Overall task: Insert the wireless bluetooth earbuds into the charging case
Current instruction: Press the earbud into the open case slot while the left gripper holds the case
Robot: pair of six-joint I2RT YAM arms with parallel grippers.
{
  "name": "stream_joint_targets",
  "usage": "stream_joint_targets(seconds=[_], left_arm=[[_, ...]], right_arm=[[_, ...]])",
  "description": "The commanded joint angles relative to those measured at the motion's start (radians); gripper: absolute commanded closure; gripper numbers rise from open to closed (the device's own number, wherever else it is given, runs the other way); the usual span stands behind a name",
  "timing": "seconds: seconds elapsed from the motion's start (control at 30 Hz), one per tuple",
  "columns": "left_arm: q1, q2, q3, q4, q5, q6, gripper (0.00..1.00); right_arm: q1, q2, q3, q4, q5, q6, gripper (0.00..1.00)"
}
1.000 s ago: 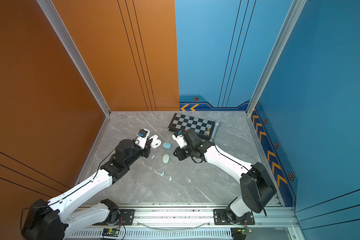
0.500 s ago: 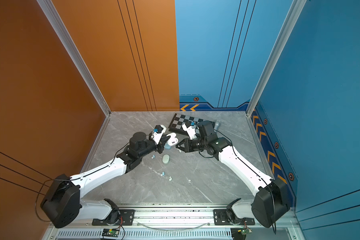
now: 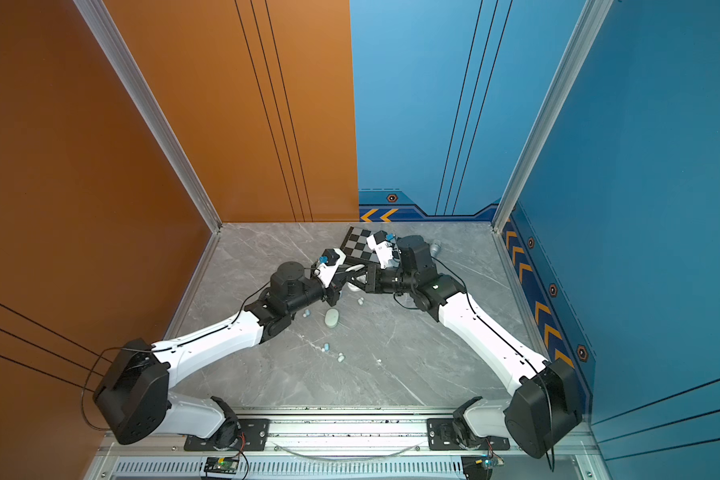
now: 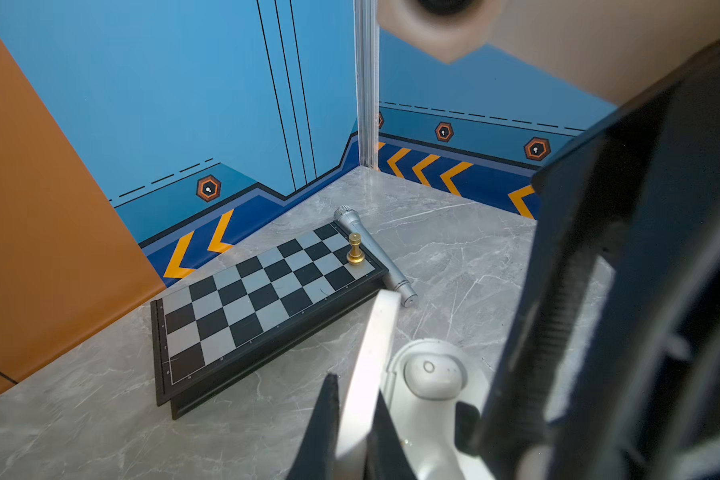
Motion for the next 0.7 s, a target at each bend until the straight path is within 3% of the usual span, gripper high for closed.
stream_joint_targets(seconds=[0.0,0.67], left_arm=[[-0.006,-0.019,0.027,0.024,0.029,-0.004,1.0],[-0.01,-0.035,0.051,0.032,0.042,-0.012,1.0]], right_arm=[[-0.005,0.009,-0.016,0.071,0.049,0.031,0.87],[-0.022,0.018,-0.089,0.125,0.093,0.066,0.87]])
